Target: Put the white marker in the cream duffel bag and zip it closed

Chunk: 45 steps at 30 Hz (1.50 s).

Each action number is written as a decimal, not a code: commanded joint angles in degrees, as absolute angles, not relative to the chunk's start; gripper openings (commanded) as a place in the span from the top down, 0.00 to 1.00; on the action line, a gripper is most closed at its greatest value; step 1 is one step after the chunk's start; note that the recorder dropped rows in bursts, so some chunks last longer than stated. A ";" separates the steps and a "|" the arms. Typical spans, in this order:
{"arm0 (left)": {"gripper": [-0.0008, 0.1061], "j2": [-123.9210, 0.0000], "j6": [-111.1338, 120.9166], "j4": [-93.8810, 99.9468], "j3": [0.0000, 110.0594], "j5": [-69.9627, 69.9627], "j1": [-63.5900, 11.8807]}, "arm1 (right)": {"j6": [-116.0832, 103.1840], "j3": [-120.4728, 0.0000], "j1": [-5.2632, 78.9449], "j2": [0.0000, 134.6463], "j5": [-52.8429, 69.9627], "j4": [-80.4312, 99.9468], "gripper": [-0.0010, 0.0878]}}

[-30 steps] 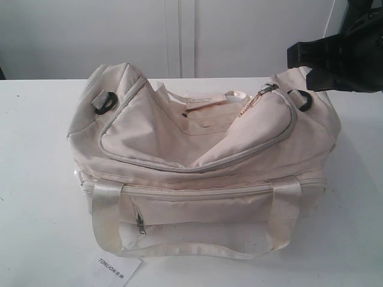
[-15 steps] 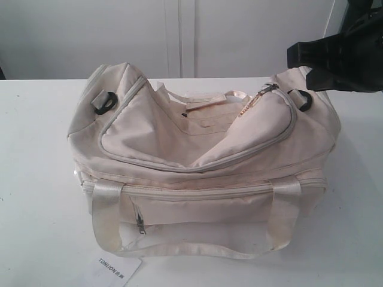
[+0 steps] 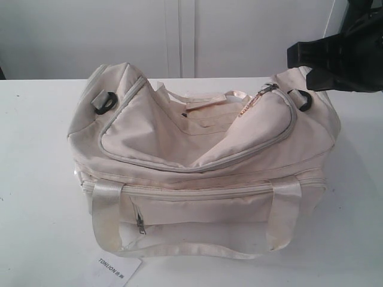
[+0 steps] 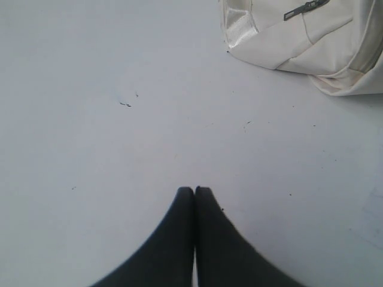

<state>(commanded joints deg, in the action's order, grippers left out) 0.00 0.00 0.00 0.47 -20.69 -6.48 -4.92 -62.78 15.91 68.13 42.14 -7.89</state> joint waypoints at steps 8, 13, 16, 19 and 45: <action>0.99 0.00 0.00 0.00 0.47 -20.69 -6.48 | -4.22 -62.78 15.91 63.60 41.61 -7.36 0.99; 0.99 0.00 0.00 0.00 0.47 -20.69 -6.48 | -0.62 -60.34 15.91 56.39 38.50 -1.69 0.99; 0.99 0.00 0.00 0.00 0.47 -20.69 -6.48 | 0.00 -56.58 14.84 51.85 35.80 3.25 0.99; 0.99 0.00 0.00 0.00 0.47 -20.69 -6.48 | 0.00 -52.91 12.17 48.28 35.55 4.96 0.99; 0.99 0.00 0.00 0.00 0.47 -20.69 -6.48 | 0.00 -27.94 0.43 30.14 29.70 4.83 0.99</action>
